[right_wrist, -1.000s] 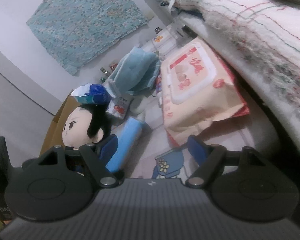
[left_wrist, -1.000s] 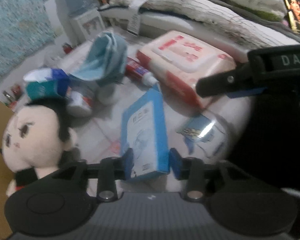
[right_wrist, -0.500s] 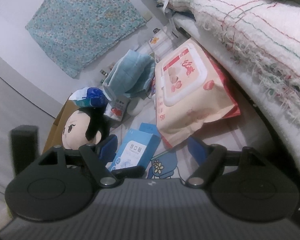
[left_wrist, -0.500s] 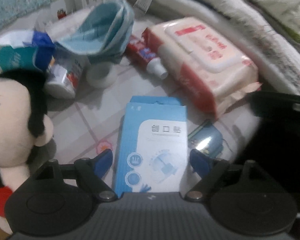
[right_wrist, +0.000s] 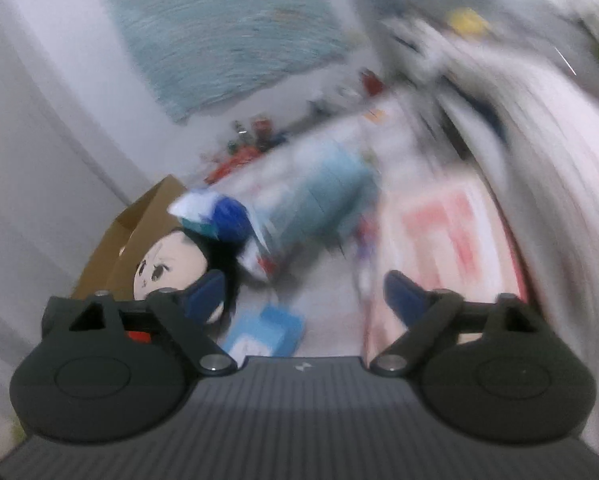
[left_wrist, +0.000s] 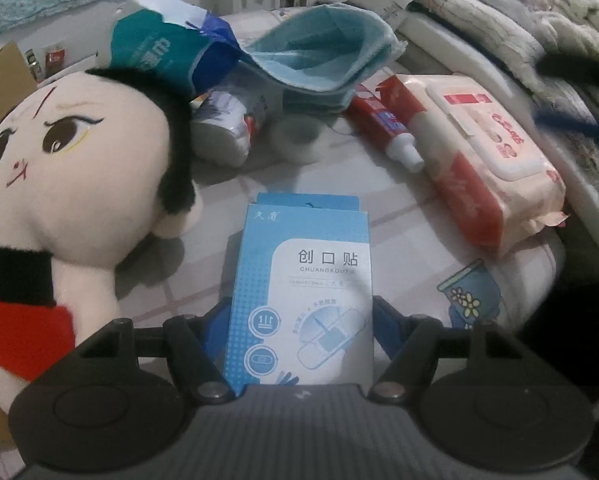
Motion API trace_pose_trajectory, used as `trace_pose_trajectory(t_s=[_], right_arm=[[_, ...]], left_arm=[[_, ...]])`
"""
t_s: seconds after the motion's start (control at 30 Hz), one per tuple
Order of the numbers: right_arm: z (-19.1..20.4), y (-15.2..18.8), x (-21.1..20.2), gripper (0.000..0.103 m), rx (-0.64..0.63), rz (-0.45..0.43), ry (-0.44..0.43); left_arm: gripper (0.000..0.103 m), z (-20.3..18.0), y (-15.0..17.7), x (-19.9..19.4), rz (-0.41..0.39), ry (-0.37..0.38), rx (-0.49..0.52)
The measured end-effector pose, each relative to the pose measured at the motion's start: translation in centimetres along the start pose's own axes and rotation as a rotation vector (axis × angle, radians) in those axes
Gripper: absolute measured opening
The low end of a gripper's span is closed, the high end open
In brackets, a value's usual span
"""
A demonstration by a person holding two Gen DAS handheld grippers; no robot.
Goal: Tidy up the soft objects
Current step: 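Grasp the light blue towel with the right gripper while the left gripper holds the box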
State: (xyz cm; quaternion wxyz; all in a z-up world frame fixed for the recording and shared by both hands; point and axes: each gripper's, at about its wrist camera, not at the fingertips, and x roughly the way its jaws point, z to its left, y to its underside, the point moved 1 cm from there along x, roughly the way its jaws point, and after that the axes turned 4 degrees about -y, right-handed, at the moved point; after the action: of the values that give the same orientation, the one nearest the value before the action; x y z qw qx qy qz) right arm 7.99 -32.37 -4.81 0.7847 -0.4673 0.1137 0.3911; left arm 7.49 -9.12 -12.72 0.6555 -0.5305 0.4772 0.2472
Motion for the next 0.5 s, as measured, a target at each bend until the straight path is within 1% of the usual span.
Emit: trace_pose_trajectory(t_s=[0.03,0.07,0.13,0.2,0.27,0.33,0.43,0.5], right_arm=[[0.6,-1.3,0.7,0.101,-0.079,0.004,0.005],[1.1,-2.6,1.7,0.102,-0.170,0.021,0.003],[1.5,-5.0,3.9,0.102,-0.327,0.088,-0.019],[1.3,-7.2,6.5,0.102,-0.426,0.170,-0.020],[0.4,-9.4,8.9,0.102,-0.452,0.218,-0.029],[-0.8,-11.3,11.4,0.102,-0.460,0.276,-0.060],[-2.0,-12.6,15.4,0.102,-0.485,0.371,-0.084],[-2.2,-12.5,18.0,0.102,-0.492,0.426,-0.095]], left_arm=[[0.072,0.1,0.1,-0.1,-0.004,0.010,-0.001],[0.072,0.2,0.2,-0.2,-0.006,0.019,0.001],[0.072,0.2,0.3,-0.1,-0.009,0.037,0.010],[0.072,0.5,0.3,-0.2,-0.011,0.059,0.015],[0.072,0.6,0.4,-0.2,-0.014,0.079,0.020],[0.072,0.8,0.4,-0.3,-0.019,0.095,0.025],[0.072,0.9,0.5,-0.4,-0.024,0.111,0.033],[0.073,0.8,0.5,-0.3,-0.025,0.116,0.042]])
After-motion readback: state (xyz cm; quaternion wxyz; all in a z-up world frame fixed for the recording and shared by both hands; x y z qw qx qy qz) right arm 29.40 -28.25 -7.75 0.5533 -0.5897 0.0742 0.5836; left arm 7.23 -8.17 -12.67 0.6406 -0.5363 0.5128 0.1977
